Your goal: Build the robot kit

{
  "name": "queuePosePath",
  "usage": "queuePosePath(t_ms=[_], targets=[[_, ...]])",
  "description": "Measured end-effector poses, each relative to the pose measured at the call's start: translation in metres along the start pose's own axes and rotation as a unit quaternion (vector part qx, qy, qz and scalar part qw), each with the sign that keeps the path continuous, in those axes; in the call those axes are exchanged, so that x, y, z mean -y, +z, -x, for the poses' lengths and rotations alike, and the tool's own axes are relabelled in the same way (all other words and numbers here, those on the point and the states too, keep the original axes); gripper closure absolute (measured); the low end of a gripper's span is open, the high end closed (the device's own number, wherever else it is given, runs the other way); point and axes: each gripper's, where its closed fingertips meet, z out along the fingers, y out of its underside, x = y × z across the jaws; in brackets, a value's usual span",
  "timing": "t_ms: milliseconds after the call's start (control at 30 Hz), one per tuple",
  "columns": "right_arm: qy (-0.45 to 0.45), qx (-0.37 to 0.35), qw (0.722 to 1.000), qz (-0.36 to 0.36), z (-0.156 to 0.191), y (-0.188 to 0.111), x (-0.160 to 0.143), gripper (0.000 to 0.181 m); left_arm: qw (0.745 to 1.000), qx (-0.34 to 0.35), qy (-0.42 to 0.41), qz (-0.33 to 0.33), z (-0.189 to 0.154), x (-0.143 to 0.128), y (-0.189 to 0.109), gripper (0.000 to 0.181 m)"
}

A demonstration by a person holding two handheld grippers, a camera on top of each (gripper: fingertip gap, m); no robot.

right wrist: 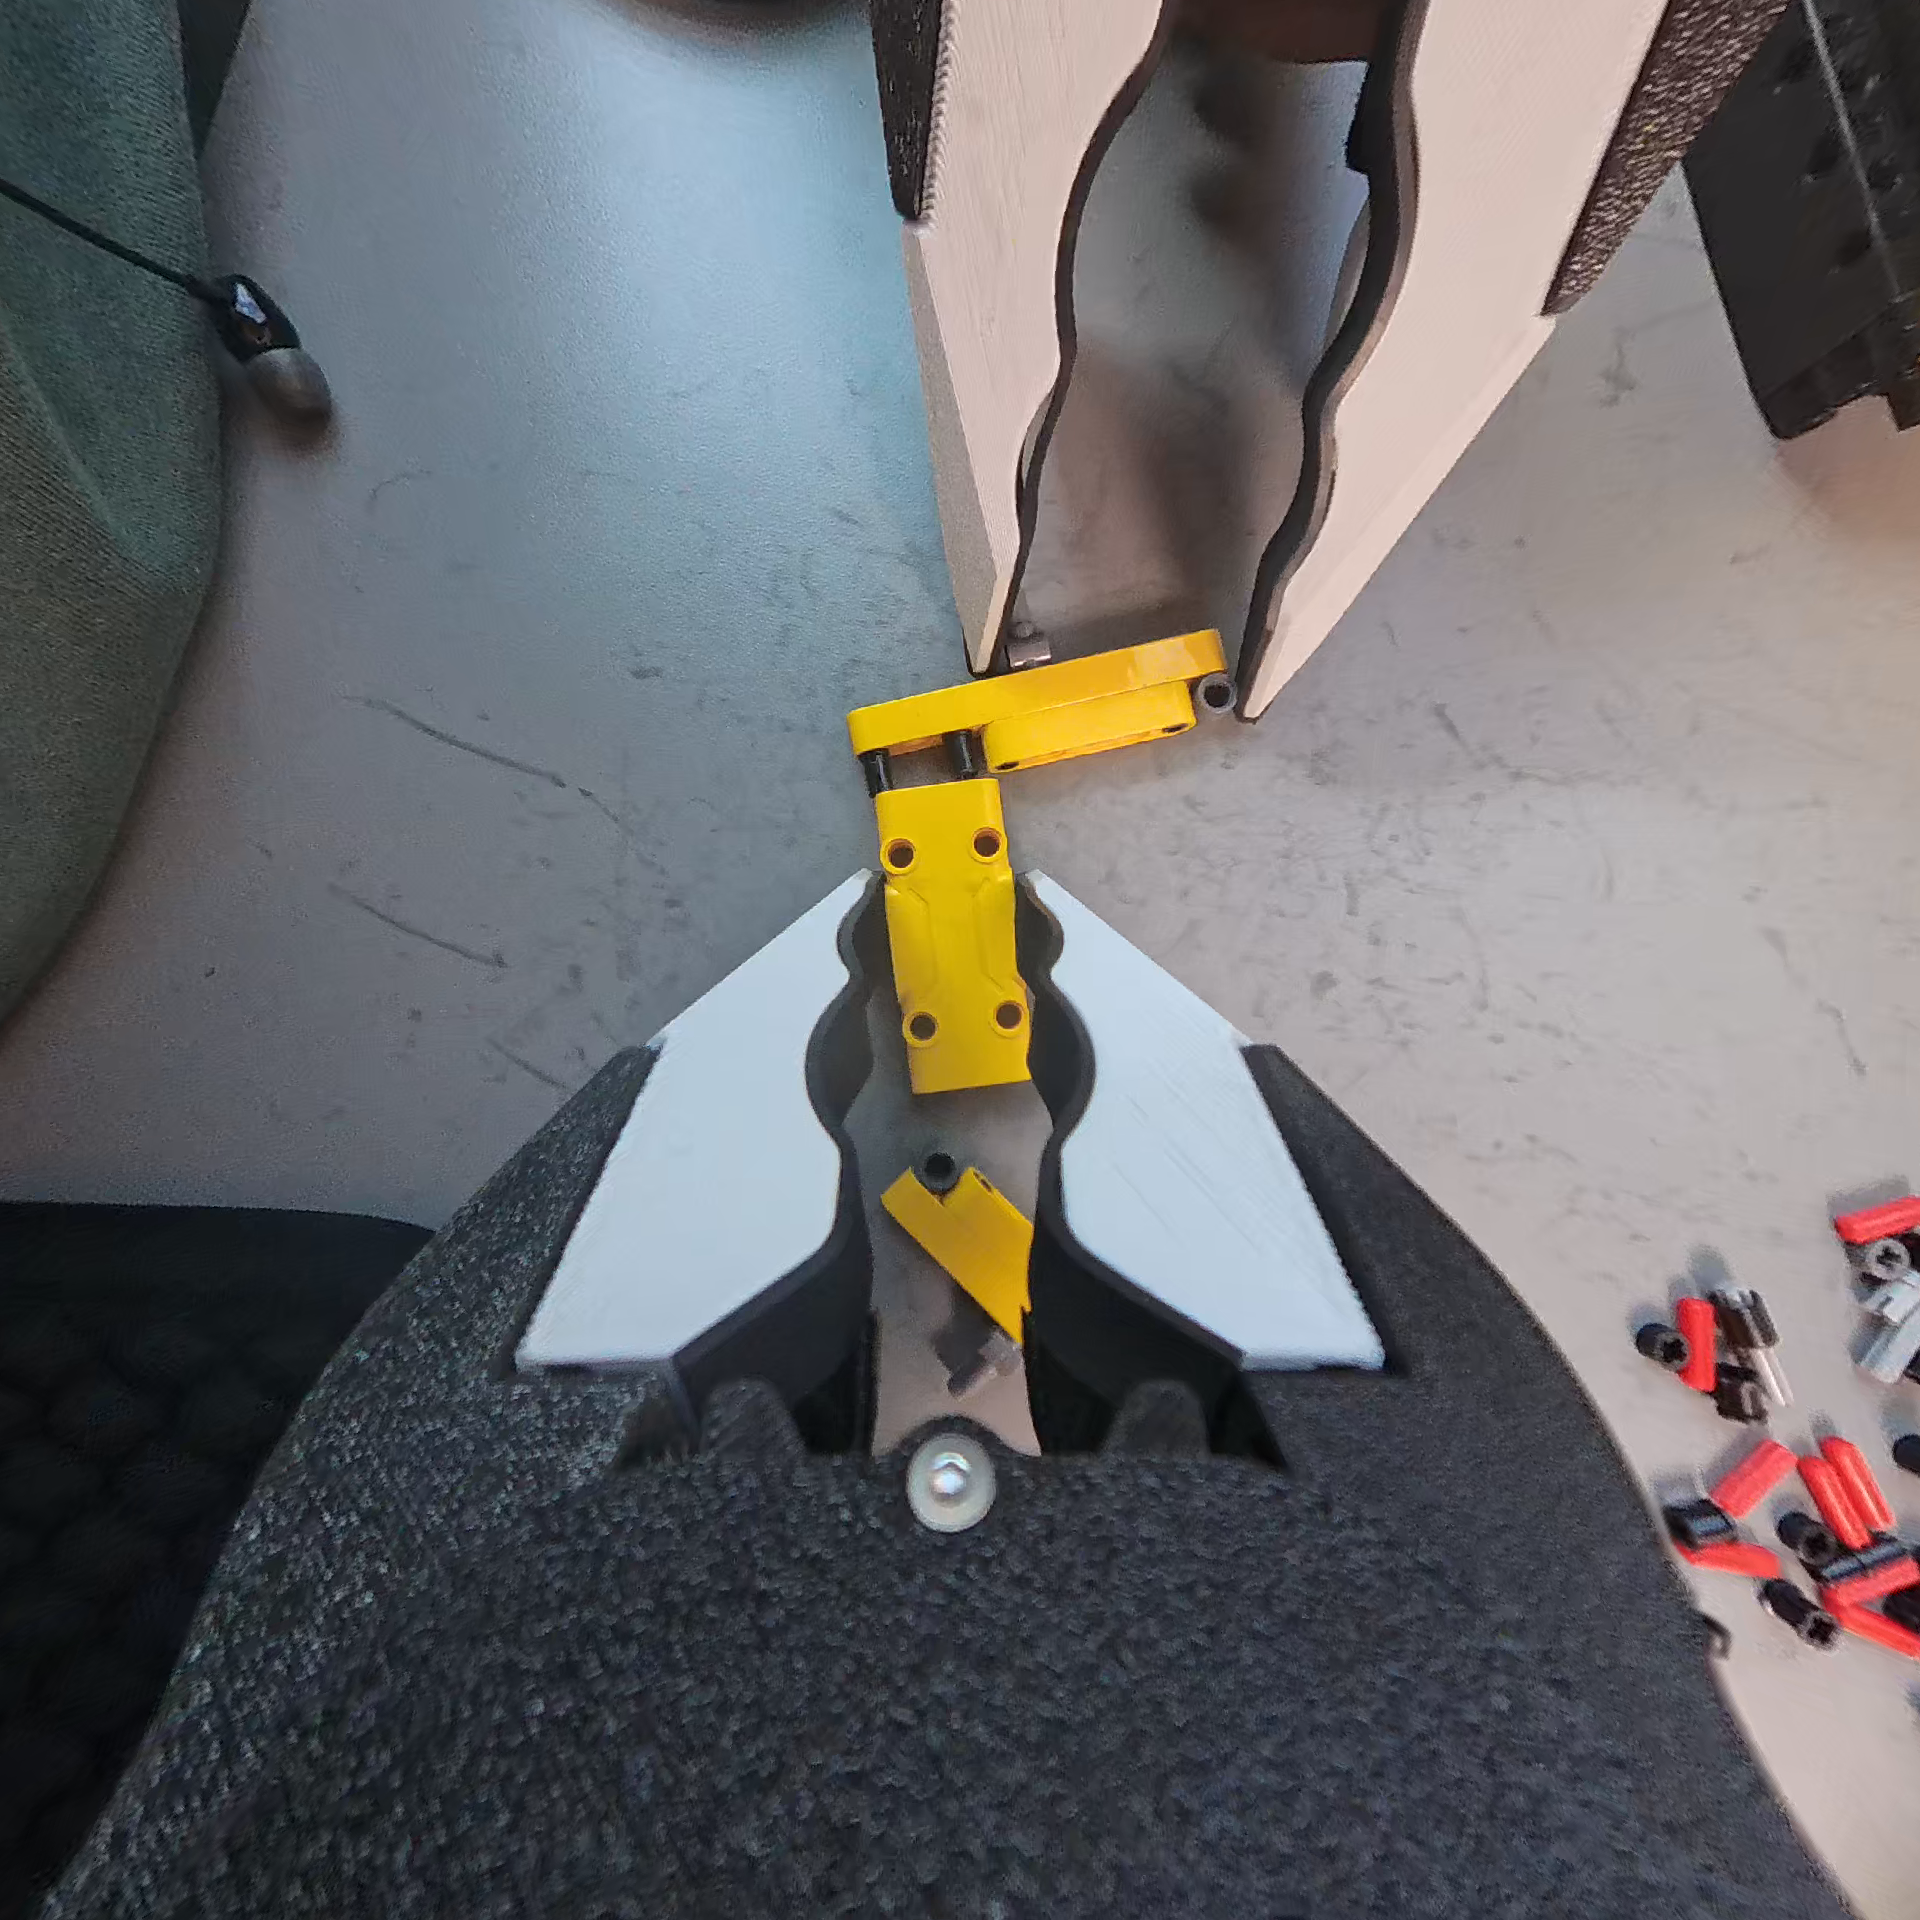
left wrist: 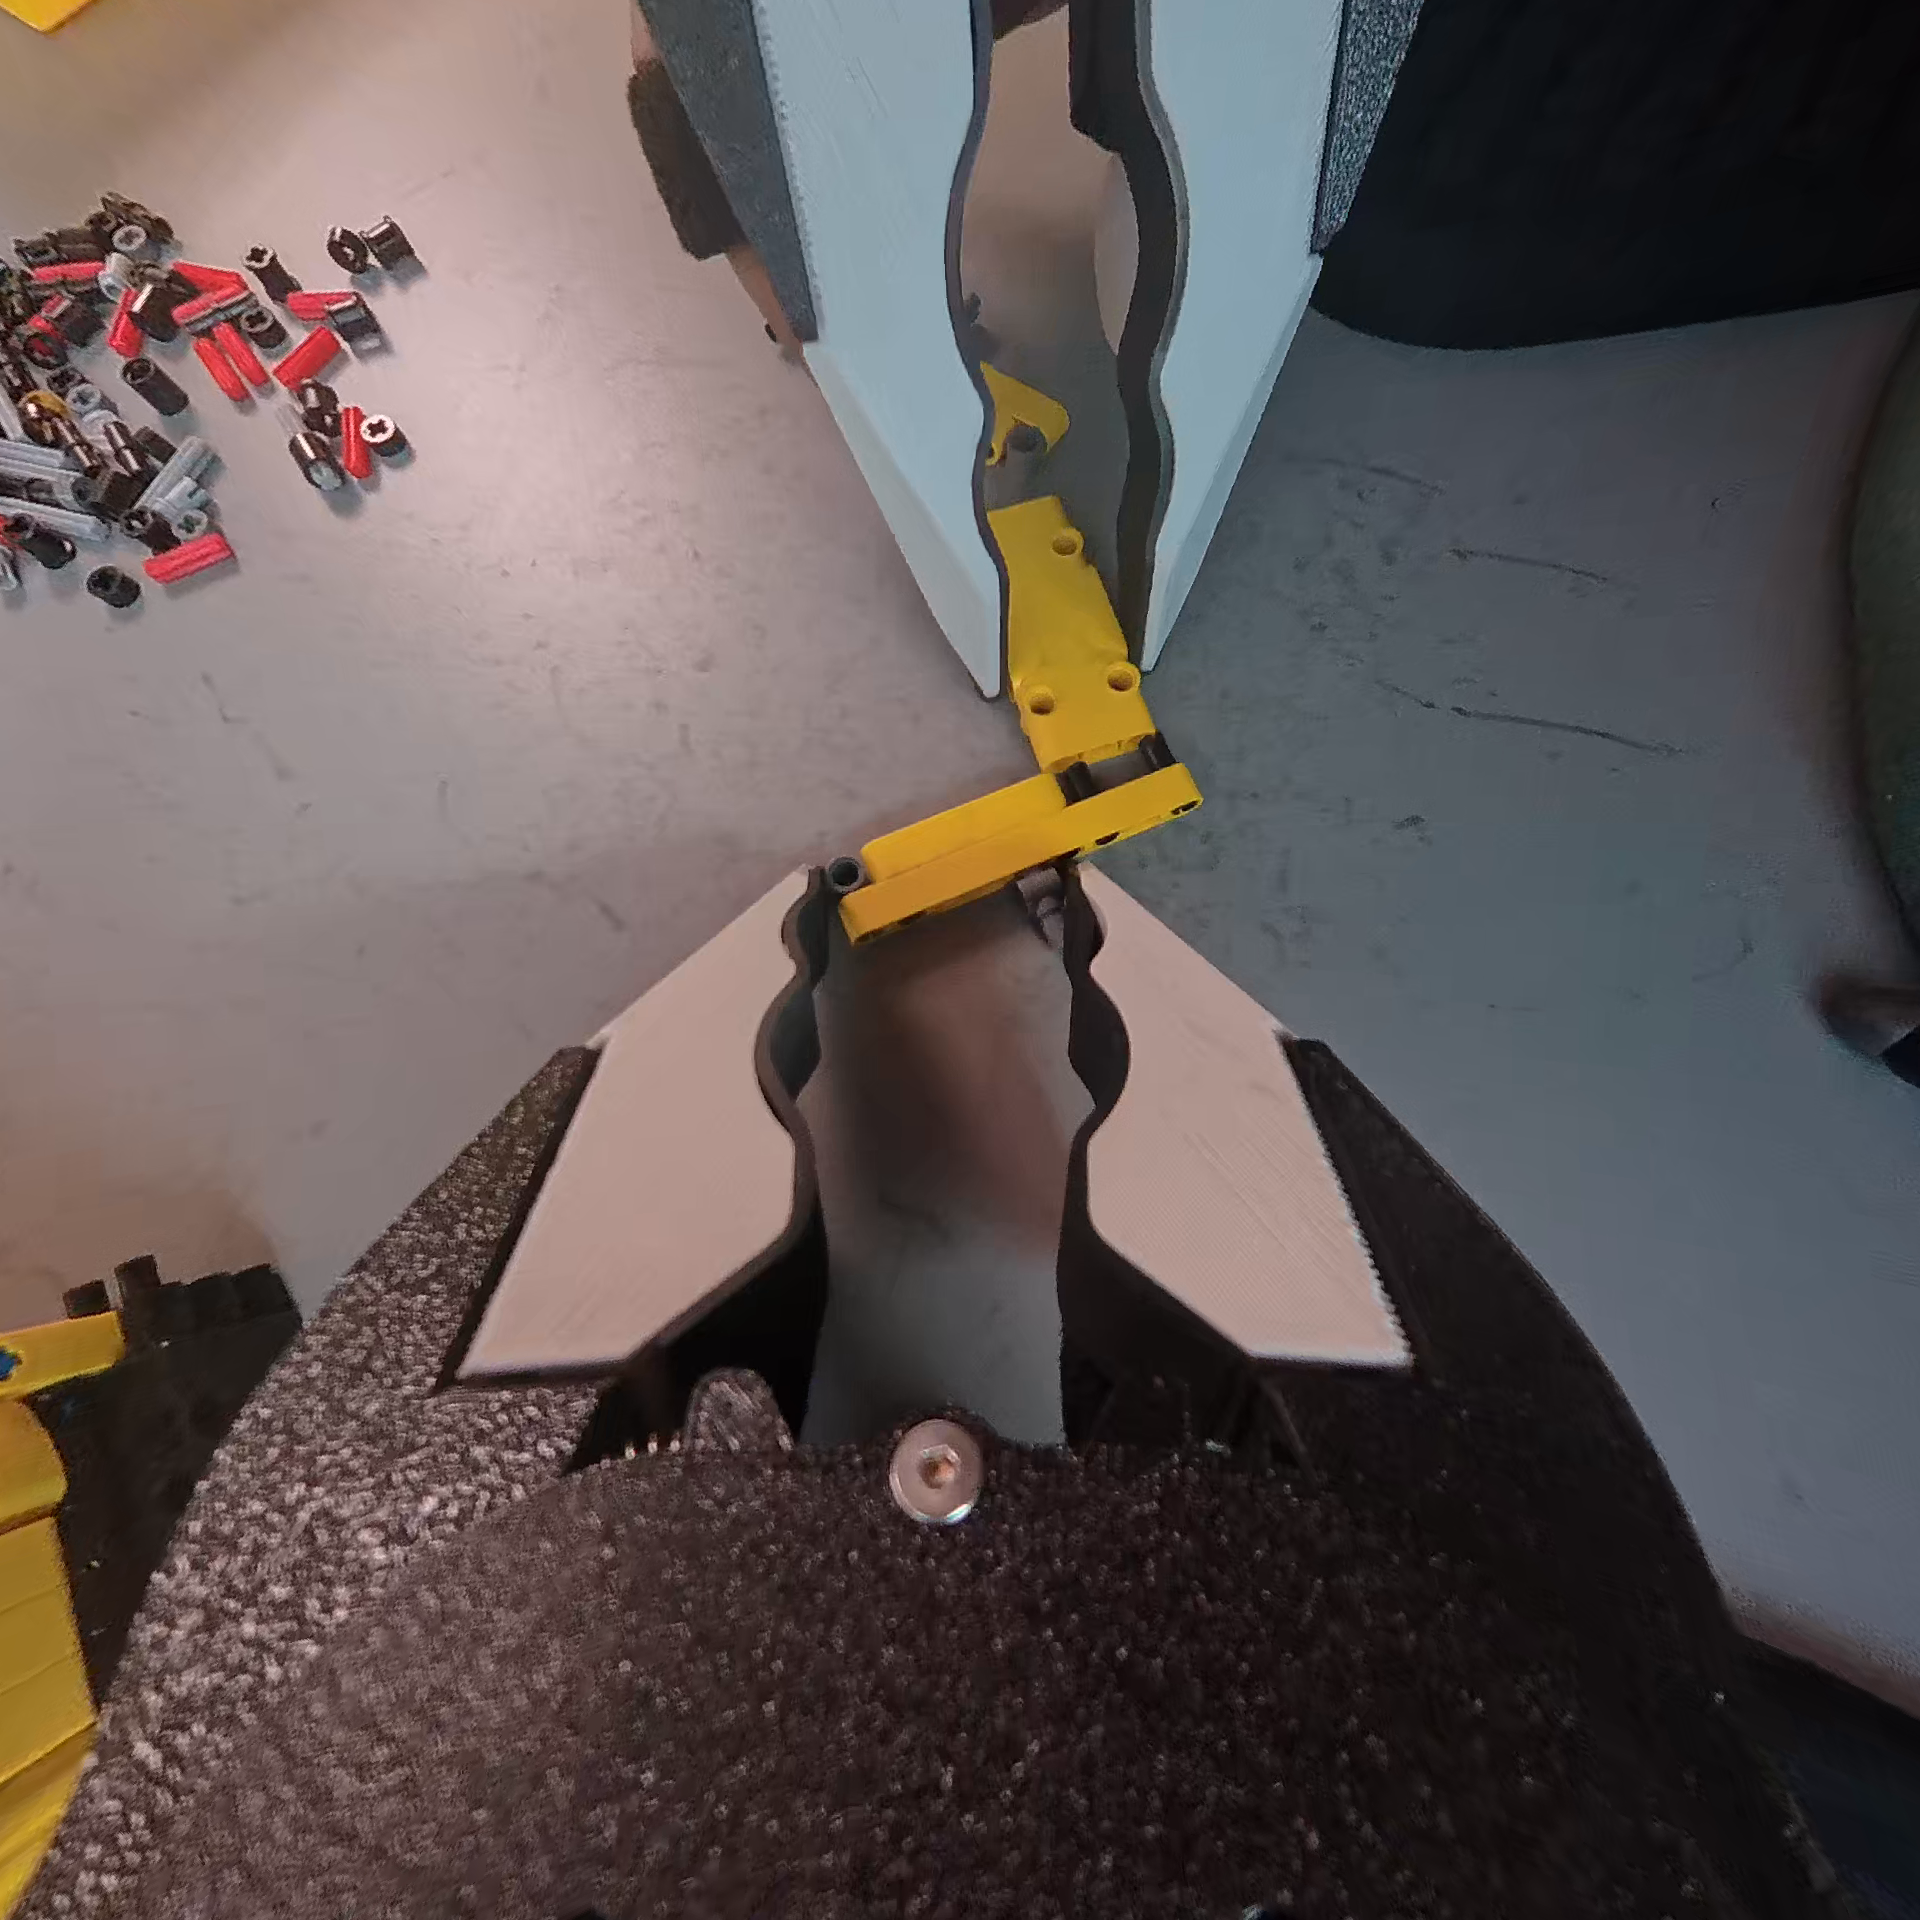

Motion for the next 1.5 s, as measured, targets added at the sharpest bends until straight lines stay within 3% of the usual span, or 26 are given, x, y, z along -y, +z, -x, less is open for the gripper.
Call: queuePosePath(t_ms=[133, 300, 1133, 1300, 1500], targets=[[-0.008, 0.004, 1.0, -0.001, 0.003, 0.002, 0.003, 0.157, 1.0, 0.005, 0.003, -0.001, 0.0, 0.0, 0.0, 0.134], [-0.005, 0.001, 1.0, -0.003, 0.003, 0.002, 0.003, 0.157, 1.0, -0.004, 0.0, 0.004, -0.004, 0.0, 0.002, 0.109], [0.007, -0.017, 1.0, -0.016, 0.006, -0.006, 0.013, 0.158, 1.0, 0.012, -0.029, 0.002, -0.004, 0.006, 0.006, 0.12], [0.015, -0.019, 1.0, 0.006, 0.006, -0.001, 0.001, 0.158, 0.999, 0.017, -0.032, 0.002, -0.006, 0.007, 0.007, 0.123], [0.035, -0.028, 0.999, -0.022, 0.007, 0.0, 0.002, 0.159, 0.999, 0.02, -0.037, 0.002, -0.007, 0.008, 0.008, 0.124]])
